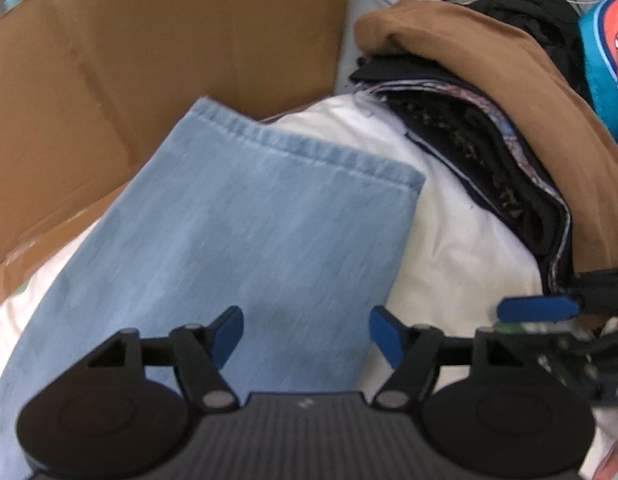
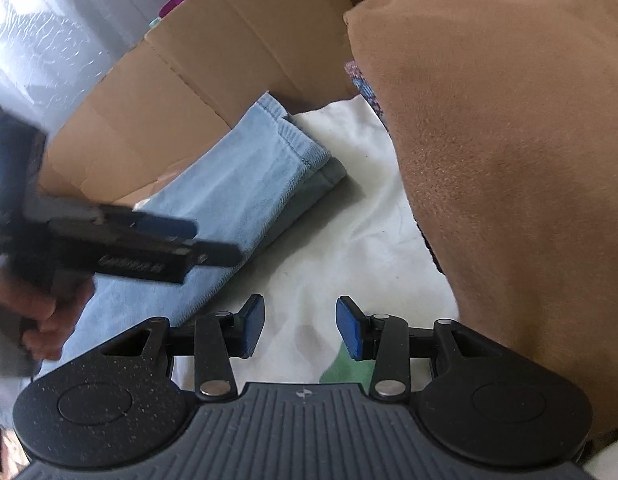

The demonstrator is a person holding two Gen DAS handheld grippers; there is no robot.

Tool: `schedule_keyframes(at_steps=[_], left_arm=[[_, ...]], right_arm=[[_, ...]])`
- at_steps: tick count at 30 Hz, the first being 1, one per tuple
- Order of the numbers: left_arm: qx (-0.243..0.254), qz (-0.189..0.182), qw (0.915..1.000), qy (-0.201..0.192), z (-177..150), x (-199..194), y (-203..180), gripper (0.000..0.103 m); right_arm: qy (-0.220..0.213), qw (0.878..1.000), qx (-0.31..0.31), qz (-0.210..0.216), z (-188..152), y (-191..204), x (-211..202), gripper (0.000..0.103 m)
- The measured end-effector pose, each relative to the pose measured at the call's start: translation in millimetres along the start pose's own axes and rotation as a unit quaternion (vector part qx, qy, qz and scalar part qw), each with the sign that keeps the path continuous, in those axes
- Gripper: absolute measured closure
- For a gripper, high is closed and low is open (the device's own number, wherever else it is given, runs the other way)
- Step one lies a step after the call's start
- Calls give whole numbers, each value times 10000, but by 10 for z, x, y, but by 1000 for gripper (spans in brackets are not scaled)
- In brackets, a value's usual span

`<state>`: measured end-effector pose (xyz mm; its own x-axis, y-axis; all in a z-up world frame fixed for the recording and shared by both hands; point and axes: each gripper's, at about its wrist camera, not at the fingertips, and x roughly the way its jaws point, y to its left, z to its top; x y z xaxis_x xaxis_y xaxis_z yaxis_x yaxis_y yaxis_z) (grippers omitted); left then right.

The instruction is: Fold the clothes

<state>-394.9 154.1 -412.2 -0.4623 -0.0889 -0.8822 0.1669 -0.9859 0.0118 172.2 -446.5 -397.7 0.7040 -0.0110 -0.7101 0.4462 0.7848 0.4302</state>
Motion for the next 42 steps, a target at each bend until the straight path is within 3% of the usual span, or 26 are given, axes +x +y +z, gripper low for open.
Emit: schedule_keyframes(at_steps=[6,14,22,27,32,34,38,41,42], left_arm=[[207,-41,9996,-177,22,58,-126,29],[312,250,9985,-380,-129,214,-156,25],[524,515,9933,-896,-238,83,-171,29],[615,378,9897,-1234,-258,-68,-146,46],[407,153,9907,-1293,-272,-102,-96,75],[350,184,9909,-1285,-256,-90,-100,78],[367,230,9913,-1244,-248,-75,-133,73],[335,314,9913,-1234,-275,-50,-128,54],[315,318,9914,-1229,-284,-38,-123,53]], right_arm=[[-45,9997,-47,-249,44,61,-101,56],[-40,9994,55,-337,47,55,-60,56],[9,9995,26,-313,4,52,-3,56],[-4,9997,-47,-226,-9,75,20,56],[-9,9998,-137,-152,-38,88,27,56],[-21,9998,-112,-138,-59,73,35,56],[-37,9999,-73,-64,-103,64,76,56],[27,9999,-108,-15,-137,77,128,56],[52,9999,-128,-3,-146,82,142,56]])
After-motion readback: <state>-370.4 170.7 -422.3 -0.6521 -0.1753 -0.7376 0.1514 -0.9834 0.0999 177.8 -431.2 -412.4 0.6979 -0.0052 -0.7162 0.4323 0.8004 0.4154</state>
